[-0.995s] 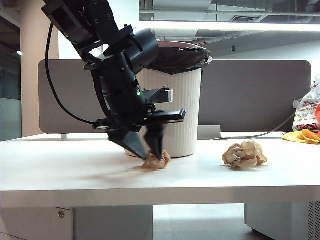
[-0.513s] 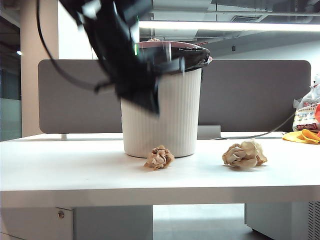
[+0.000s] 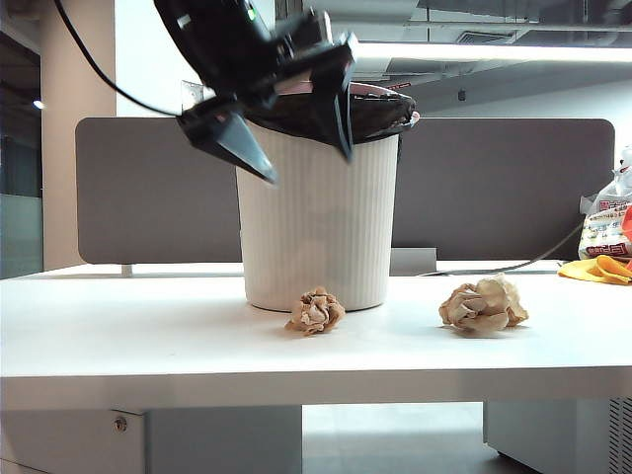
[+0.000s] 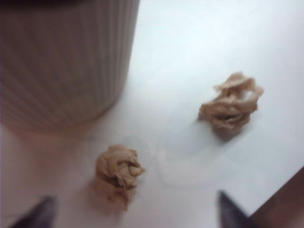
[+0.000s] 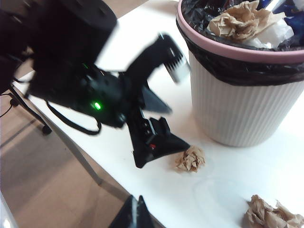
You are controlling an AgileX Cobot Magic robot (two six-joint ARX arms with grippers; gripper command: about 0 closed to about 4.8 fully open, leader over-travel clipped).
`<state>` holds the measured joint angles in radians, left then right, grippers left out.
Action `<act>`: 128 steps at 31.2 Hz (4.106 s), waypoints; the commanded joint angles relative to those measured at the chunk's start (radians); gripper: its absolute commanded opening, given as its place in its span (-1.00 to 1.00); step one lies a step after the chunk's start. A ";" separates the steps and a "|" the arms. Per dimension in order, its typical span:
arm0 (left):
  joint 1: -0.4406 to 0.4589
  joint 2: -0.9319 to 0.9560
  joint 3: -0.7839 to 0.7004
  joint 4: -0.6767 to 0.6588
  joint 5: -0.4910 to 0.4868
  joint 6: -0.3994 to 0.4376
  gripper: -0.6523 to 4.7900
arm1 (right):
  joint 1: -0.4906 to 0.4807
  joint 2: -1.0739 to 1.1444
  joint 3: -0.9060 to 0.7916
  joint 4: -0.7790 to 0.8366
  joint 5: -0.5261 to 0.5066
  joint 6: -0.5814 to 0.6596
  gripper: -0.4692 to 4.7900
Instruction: Pick up all the trash on the table and put it in the trash can.
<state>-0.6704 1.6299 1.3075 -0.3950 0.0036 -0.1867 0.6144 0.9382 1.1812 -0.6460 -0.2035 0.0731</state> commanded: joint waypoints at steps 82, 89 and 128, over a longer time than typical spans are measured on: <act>0.195 0.204 0.504 0.201 0.030 0.225 1.00 | 0.001 -0.007 0.022 0.281 0.074 0.010 -0.85; 0.194 0.188 0.511 0.193 0.043 0.238 1.00 | 0.001 -0.008 0.022 0.280 0.074 0.010 -0.85; -0.192 0.560 0.490 -0.052 0.174 0.100 1.00 | 0.003 -0.219 0.054 -0.421 0.340 0.137 -0.85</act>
<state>-0.8619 2.1780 1.7947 -0.4732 0.1715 -0.0834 0.6151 0.7200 1.2320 -1.0760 0.1352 0.2054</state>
